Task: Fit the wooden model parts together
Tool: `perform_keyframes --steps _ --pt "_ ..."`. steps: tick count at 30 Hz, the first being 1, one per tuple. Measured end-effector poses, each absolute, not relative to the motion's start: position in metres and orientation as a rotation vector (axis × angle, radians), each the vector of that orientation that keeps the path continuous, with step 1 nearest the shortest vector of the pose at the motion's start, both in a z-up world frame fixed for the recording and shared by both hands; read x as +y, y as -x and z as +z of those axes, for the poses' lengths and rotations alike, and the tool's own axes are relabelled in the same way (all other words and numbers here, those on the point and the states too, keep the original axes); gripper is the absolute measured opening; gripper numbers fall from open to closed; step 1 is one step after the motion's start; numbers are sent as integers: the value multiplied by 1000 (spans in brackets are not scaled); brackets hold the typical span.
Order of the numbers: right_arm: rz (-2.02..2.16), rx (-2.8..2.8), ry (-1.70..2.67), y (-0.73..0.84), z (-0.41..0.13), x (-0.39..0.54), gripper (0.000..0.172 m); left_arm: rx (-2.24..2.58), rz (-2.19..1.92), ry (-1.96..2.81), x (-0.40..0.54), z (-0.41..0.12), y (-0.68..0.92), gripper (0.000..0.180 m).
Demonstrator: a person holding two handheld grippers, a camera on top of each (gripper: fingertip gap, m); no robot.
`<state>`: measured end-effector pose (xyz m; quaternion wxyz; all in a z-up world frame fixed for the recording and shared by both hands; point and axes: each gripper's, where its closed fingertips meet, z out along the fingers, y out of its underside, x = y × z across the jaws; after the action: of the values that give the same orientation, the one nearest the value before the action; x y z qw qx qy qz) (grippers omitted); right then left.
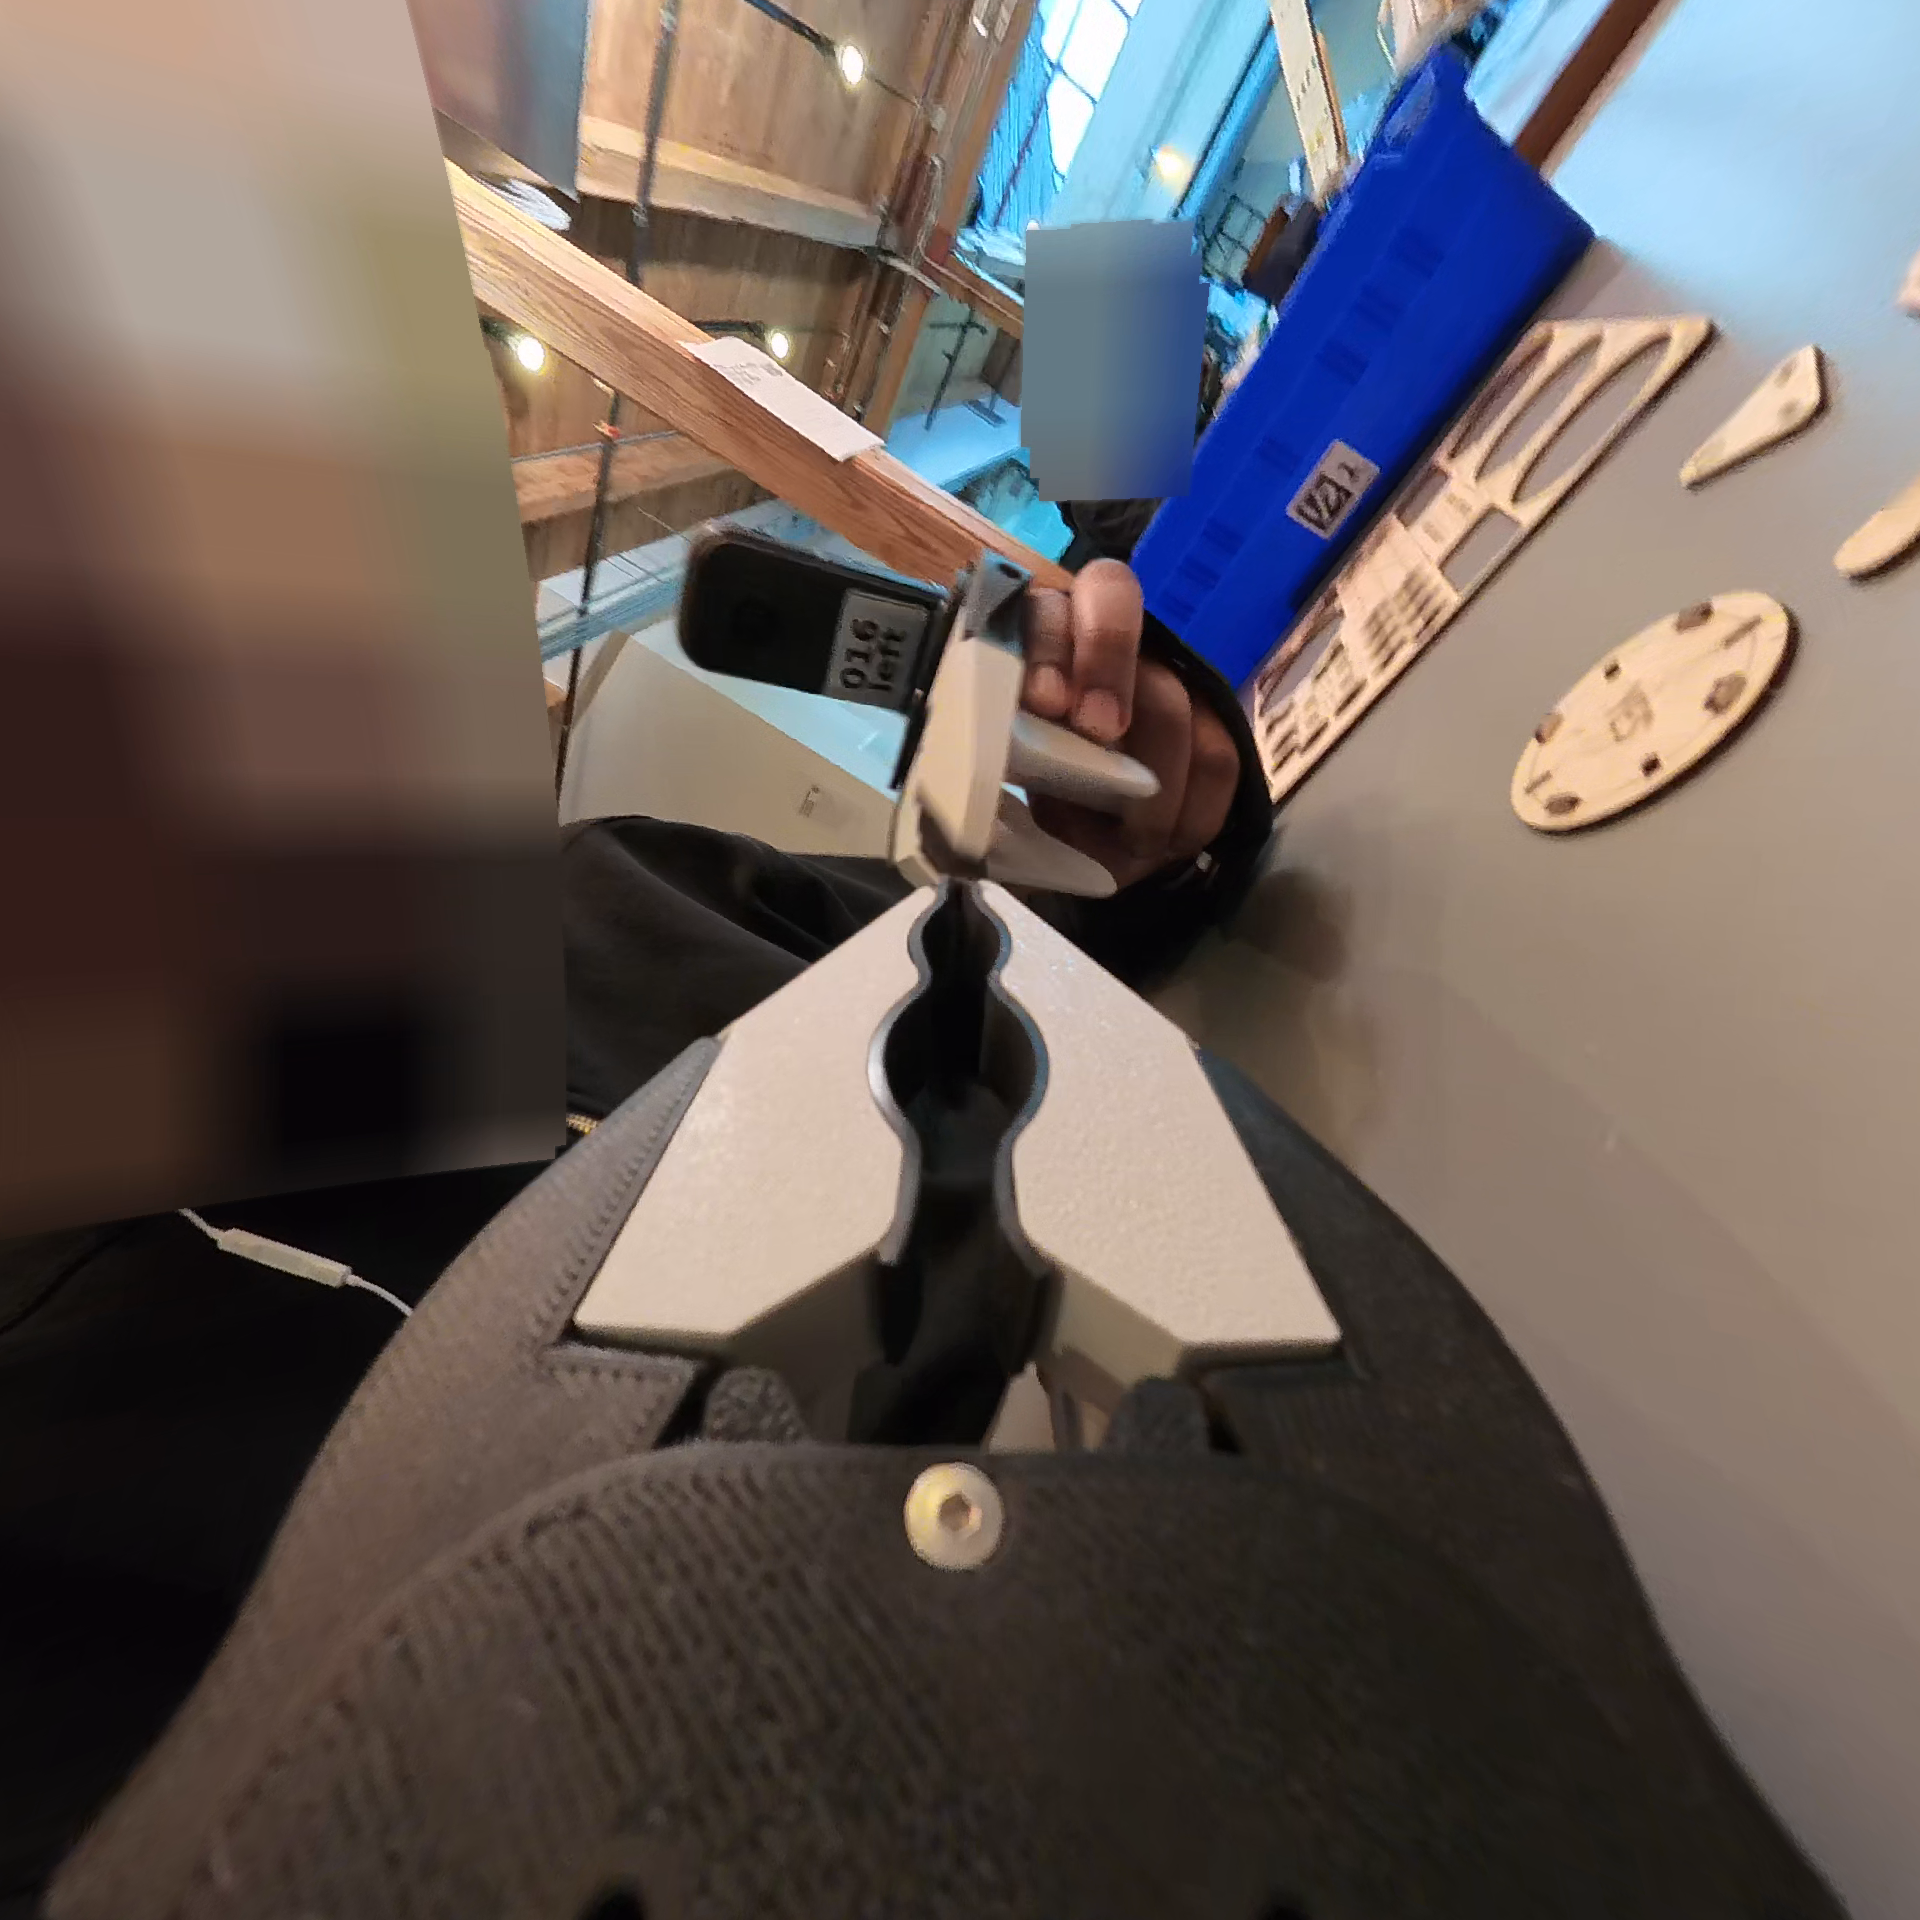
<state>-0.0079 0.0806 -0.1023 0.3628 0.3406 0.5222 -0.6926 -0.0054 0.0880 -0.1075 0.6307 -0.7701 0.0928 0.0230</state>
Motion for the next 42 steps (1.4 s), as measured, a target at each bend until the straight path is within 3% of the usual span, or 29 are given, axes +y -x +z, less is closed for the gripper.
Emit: perform_keyframes --steps 7,20,32,37,42 --pt "-1902 1531 -874 9 -93 86 0 122 30 1735 86 -100 18 19" --pt "-2042 1695 -1014 23 -104 104 0 -167 26 1738 70 -96 63 16" --pt "-2079 1717 -985 21 -102 95 0 -503 24 1617 -68 -55 76 20" --pt "-2113 1688 -1009 23 -102 95 0 -586 -86 1803 -112 -88 0 17" --pt "-2105 1685 -1014 22 -107 90 0 -804 -243 1984 -135 -154 -106 7"
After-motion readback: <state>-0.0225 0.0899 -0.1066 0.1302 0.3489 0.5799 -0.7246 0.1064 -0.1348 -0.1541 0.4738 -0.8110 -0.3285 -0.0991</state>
